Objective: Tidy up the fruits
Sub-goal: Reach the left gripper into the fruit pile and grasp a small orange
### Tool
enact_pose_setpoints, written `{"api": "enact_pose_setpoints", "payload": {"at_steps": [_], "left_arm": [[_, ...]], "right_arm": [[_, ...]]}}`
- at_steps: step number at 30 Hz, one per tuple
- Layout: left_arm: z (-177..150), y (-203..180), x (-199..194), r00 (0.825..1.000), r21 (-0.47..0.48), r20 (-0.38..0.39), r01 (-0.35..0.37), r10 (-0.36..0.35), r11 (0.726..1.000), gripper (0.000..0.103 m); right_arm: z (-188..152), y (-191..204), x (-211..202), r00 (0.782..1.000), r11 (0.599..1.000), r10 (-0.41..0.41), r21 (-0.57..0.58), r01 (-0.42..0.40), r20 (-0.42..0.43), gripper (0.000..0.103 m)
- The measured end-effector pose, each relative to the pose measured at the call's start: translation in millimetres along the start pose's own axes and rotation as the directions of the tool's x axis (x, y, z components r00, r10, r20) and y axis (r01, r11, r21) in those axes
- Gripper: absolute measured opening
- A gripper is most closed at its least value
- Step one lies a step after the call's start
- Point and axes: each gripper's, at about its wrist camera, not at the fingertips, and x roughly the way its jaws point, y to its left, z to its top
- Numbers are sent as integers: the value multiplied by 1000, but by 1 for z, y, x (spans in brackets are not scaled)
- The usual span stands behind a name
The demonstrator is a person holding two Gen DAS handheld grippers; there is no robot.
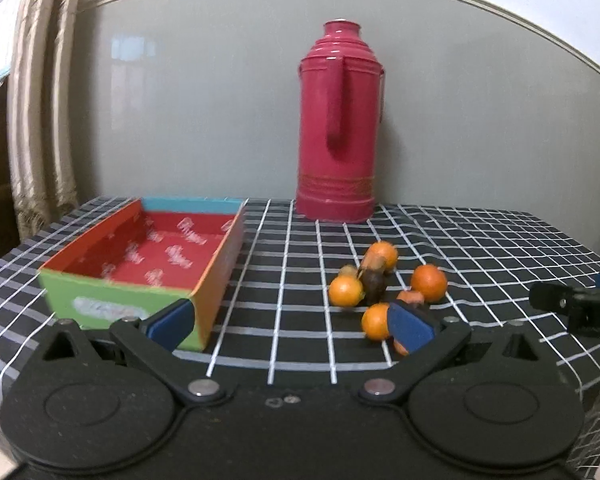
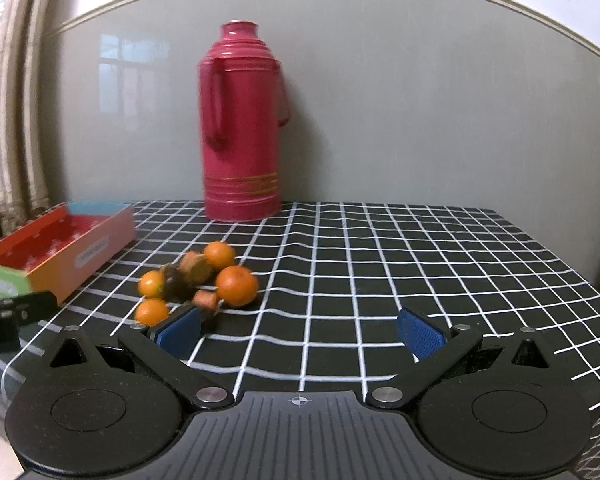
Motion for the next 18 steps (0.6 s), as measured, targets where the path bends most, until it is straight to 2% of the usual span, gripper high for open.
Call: {"api": "enact_pose_setpoints", "payload": {"at_steps": [2,4,5,10,16,18], "left_arm": [[1,-6,14,999,17,-23,31,-30,999,87],[-3,-12,26,994,12,-67,90,-89,996,74],[-5,-16,31,991,20,-86,102,-100,995,72],[-5,-24,49,987,15,-108,124,-121,992,69],[-5,-34,76,975,11,-161,156,-152,988,64],[-4,-34,80,973,-19,-159,167,-168,986,61]], "right_arm": [[6,-3,10,1000,1000,-9,17,9,-1,103],[8,-4,18,1000,1000,-22,10,22,0,103],[8,-5,22,1000,1000,-28,0,28,2,103],[3,-17,39,998,998,-55,-14,54,-38,103],[5,-32,43,997,998,-67,-1,68,-41,103],[5,-34,44,996,997,-72,1,73,-46,103]]}}
